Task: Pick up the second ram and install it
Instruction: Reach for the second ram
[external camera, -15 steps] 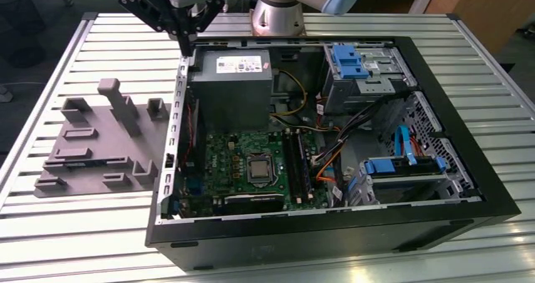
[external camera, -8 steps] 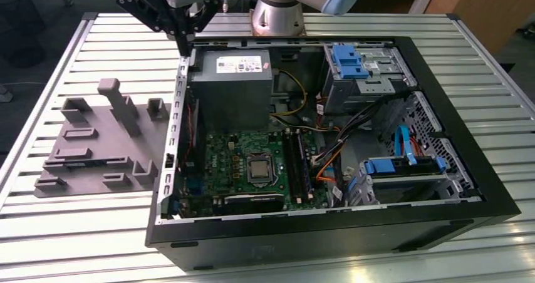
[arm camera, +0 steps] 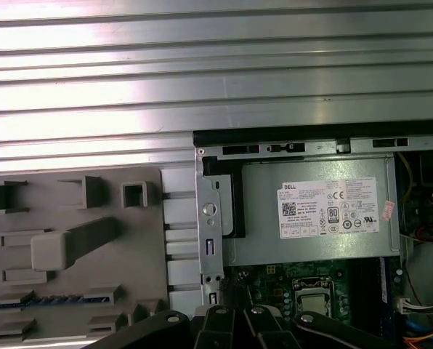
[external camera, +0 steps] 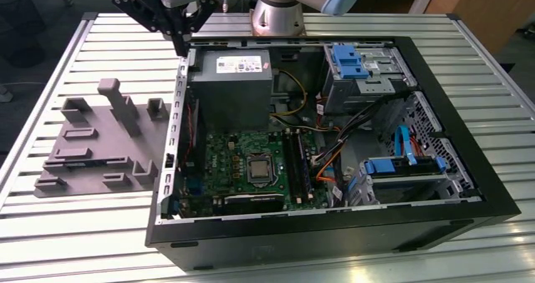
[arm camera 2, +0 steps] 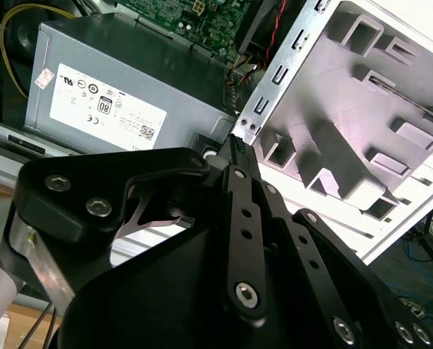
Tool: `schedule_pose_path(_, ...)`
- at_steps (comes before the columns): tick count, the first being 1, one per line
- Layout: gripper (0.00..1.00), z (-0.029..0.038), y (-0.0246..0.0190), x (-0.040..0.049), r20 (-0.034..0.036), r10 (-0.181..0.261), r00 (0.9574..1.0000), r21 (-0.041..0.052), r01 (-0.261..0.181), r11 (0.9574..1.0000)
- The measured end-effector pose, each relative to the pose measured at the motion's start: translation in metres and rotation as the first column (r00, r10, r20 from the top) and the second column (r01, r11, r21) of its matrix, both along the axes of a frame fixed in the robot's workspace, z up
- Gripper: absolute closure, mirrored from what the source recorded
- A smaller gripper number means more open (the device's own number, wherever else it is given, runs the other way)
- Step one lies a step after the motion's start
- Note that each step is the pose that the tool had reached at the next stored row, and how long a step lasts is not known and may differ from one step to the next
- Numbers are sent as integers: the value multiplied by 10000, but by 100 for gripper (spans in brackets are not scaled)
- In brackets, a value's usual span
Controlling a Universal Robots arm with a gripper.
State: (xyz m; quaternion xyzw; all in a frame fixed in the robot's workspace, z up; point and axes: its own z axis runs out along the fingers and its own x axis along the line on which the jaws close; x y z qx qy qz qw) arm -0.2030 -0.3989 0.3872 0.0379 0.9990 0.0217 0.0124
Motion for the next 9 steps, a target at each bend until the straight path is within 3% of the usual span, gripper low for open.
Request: schedule_pose_path(9,89,0,0,-32,0,0,10000,0,0,10000)
